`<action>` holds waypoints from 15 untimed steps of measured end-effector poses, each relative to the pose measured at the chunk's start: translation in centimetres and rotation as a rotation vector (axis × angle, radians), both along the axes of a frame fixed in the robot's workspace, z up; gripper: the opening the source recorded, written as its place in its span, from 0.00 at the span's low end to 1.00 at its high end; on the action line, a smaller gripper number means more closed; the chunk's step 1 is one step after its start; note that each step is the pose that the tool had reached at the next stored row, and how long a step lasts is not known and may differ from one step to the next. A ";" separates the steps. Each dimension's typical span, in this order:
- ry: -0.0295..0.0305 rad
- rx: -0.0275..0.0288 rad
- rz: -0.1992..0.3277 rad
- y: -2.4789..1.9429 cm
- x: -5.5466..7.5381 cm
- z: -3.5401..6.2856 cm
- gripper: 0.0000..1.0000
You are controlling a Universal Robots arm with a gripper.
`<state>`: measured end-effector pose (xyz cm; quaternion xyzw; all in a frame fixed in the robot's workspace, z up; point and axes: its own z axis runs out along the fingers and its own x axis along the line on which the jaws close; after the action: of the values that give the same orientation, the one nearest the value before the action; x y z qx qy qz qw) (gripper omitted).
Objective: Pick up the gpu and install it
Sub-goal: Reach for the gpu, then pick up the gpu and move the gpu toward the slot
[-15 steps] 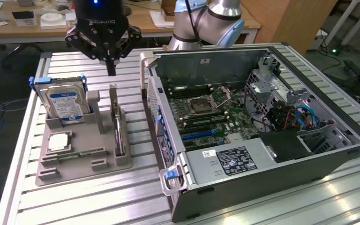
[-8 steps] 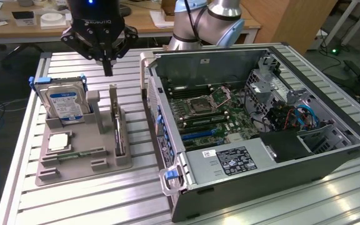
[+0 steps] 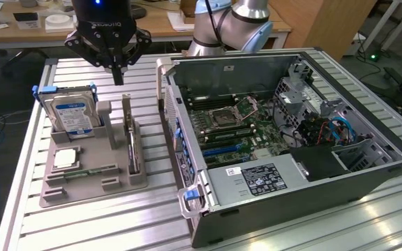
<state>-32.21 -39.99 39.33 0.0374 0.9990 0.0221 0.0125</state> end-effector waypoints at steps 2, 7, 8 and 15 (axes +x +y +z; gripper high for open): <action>0.0000 0.0000 0.000 0.00 0.0 0.00 0.11; 0.0000 0.0000 0.000 0.00 0.0 0.00 0.11; 0.0000 0.0000 0.000 0.00 0.0 0.00 0.11; 0.0000 0.0000 0.000 0.00 0.0 0.00 0.11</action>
<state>-32.22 -39.99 39.33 0.0374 0.9990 0.0221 0.0125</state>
